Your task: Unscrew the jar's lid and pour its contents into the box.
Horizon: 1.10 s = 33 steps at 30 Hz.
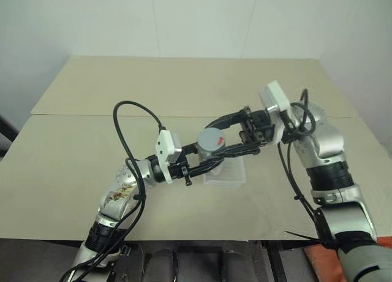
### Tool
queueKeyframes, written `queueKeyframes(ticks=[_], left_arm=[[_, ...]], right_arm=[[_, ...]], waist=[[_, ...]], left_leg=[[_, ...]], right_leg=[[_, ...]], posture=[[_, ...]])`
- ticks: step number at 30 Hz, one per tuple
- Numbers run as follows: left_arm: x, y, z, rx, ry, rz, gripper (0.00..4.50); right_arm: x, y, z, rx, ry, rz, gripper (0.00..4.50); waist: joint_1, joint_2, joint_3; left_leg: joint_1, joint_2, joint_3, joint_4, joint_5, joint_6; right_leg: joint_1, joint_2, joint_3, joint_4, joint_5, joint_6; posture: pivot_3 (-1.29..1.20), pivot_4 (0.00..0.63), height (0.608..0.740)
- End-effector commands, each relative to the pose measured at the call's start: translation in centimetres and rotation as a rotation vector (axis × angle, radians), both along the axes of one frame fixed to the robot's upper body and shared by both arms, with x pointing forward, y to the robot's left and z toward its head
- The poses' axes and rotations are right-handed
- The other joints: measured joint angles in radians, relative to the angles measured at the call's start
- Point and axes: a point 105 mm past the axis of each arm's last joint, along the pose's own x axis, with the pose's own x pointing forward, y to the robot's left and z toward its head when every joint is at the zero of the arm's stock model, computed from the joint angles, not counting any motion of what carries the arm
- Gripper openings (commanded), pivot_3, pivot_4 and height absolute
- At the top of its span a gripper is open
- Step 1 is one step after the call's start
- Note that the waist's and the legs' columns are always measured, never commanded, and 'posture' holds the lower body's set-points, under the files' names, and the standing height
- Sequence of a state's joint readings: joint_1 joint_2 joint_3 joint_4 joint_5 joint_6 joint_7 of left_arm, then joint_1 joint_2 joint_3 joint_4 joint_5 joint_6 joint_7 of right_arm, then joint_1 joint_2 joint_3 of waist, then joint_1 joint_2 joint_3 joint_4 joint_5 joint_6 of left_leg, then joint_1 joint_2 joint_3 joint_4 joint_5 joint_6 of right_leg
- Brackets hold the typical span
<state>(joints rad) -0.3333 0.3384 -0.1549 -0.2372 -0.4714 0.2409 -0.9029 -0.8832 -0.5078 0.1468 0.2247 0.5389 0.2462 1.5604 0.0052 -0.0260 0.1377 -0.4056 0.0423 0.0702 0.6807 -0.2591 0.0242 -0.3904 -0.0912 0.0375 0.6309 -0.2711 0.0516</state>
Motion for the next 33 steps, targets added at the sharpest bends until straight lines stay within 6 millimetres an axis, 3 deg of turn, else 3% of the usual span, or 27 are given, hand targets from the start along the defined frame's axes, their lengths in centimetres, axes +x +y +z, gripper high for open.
queueKeyframes(ticks=[1,16,21,24,28,33], left_arm=[[-1.0,-0.9,0.4,0.000,-0.023,-0.057,1.96],[-1.0,-0.8,0.4,0.004,-0.024,-0.055,1.96],[-0.7,-0.6,0.4,-0.009,-0.014,-0.022,1.96],[-0.5,-0.5,0.4,-0.015,-0.013,0.006,1.96],[-0.2,-0.3,0.5,-0.027,-0.012,0.043,1.96],[0.3,-0.3,0.2,-0.023,-0.011,0.074,1.96]], right_arm=[[-0.1,0.1,1.4,0.000,-0.074,0.067,3.19],[1.0,0.5,1.2,-0.017,-0.041,0.094,3.19],[1.1,-0.3,1.6,0.028,-0.033,0.077,4.48],[0.8,-1.0,1.6,0.053,-0.074,0.049,4.48],[-0.2,-2.2,1.5,0.098,-0.101,-0.051,4.48],[-1.7,-2.8,1.0,0.153,-0.183,-0.310,4.48]], waist=[[0.000,0.000,0.000],[-0.001,0.000,0.000],[0.001,0.000,0.000],[0.002,0.000,0.000],[0.007,0.000,0.000],[0.010,0.001,0.000]], left_leg=[[0.000,0.000,0.000,0.000,0.000,0.000],[0.000,0.001,0.000,0.000,0.000,0.000],[0.000,0.001,0.000,0.000,0.000,0.000],[0.000,0.001,0.000,0.000,0.000,0.000],[-0.001,0.001,0.000,0.000,0.000,0.000],[-0.002,0.002,-0.002,-0.001,0.000,0.000]], right_leg=[[0.000,0.000,0.000,0.000,0.000,0.000],[0.000,0.000,0.000,0.000,0.000,0.000],[0.000,-0.001,-0.001,0.001,0.000,0.000],[0.000,0.000,-0.001,0.001,0.000,0.000],[0.000,-0.001,-0.001,0.001,0.000,0.000],[0.001,-0.001,-0.005,0.001,0.000,0.000]], posture=[[0.00,0.150,0.740],[0.00,0.150,0.740],[0.00,0.150,0.740],[0.00,0.150,0.740],[0.00,0.150,0.740],[0.00,0.150,0.740]])
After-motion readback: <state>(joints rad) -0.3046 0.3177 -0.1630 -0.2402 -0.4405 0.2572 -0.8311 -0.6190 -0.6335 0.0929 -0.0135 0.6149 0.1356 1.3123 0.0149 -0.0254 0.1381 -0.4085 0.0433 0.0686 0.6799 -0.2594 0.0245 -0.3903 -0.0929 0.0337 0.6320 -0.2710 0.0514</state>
